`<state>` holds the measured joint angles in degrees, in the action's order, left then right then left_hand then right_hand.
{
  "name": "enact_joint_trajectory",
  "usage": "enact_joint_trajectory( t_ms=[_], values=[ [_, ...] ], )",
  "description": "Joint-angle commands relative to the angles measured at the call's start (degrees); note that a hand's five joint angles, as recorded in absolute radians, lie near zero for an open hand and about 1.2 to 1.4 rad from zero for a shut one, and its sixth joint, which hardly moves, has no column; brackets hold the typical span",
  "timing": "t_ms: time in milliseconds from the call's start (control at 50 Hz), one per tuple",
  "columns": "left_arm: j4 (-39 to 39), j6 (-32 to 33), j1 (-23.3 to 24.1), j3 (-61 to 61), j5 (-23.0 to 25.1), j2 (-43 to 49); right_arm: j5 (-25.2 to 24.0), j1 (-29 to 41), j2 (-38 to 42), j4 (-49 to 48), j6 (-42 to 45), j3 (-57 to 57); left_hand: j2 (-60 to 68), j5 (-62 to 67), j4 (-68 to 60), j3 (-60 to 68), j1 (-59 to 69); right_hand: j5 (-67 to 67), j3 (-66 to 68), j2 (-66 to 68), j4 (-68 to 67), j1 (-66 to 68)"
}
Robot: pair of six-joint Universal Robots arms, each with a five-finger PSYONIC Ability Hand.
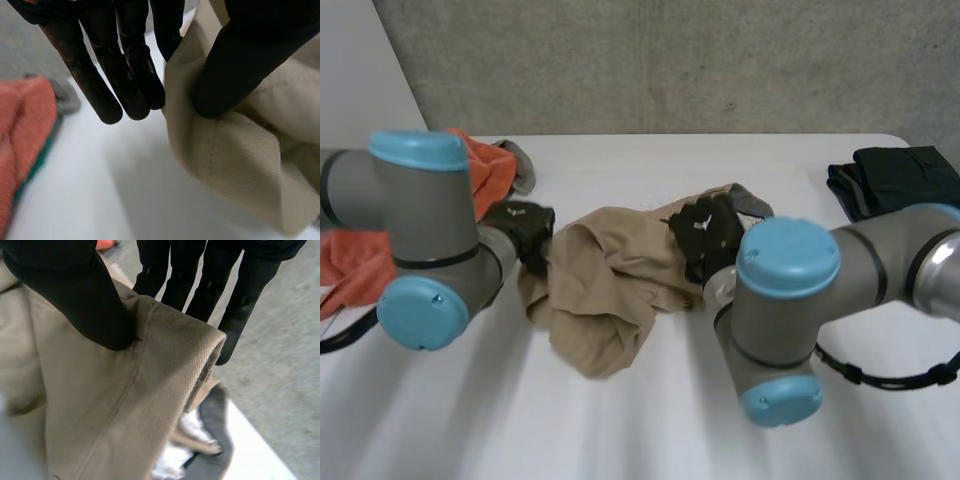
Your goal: Fold the laundry.
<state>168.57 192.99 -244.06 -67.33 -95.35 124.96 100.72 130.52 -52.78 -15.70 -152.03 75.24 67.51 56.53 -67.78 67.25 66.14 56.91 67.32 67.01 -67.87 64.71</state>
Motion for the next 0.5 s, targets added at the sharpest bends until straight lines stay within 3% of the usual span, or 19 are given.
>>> enact_joint_trajectory(
  t_ms=[20, 140, 240, 360, 500],
  values=[
    [-1.3, 4.0, 1.0, 2.2, -4.9, -11.3, -3.1, -3.8, -13.9, 4.8, -1.9, -3.6, 12.5, 13.5, -12.2, 12.8, 13.9, 13.1, 12.7, 13.0, -12.1, 15.3],
    [-1.3, 6.5, 0.8, 3.7, -4.5, -27.0, -8.2, -7.9, -25.3, 9.9, -3.8, -9.7, 12.5, 13.5, -12.2, 12.8, 13.9, 13.1, 12.7, 13.0, -12.1, 15.3],
    [-3.4, 7.0, 0.6, 7.1, 0.1, -38.1, -12.4, -13.5, -31.1, 18.9, -7.0, -18.3, 12.5, 13.5, -12.2, 12.8, 13.9, 13.1, 12.7, 13.0, -12.1, 15.3],
    [-9.1, 6.1, -0.7, 11.9, 2.4, -40.1, -17.0, -18.4, -31.5, 26.6, -12.0, -24.5, 12.5, 13.5, -12.2, 12.8, 13.9, 13.1, 12.7, 13.0, -12.1, 15.3],
    [-13.1, 3.8, -3.3, 15.3, 3.5, -33.9, -20.2, -21.5, -28.6, 28.3, -16.5, -24.1, 12.5, 13.5, -12.2, 12.8, 13.9, 13.1, 12.7, 13.0, -12.1, 15.3]
  ],
)
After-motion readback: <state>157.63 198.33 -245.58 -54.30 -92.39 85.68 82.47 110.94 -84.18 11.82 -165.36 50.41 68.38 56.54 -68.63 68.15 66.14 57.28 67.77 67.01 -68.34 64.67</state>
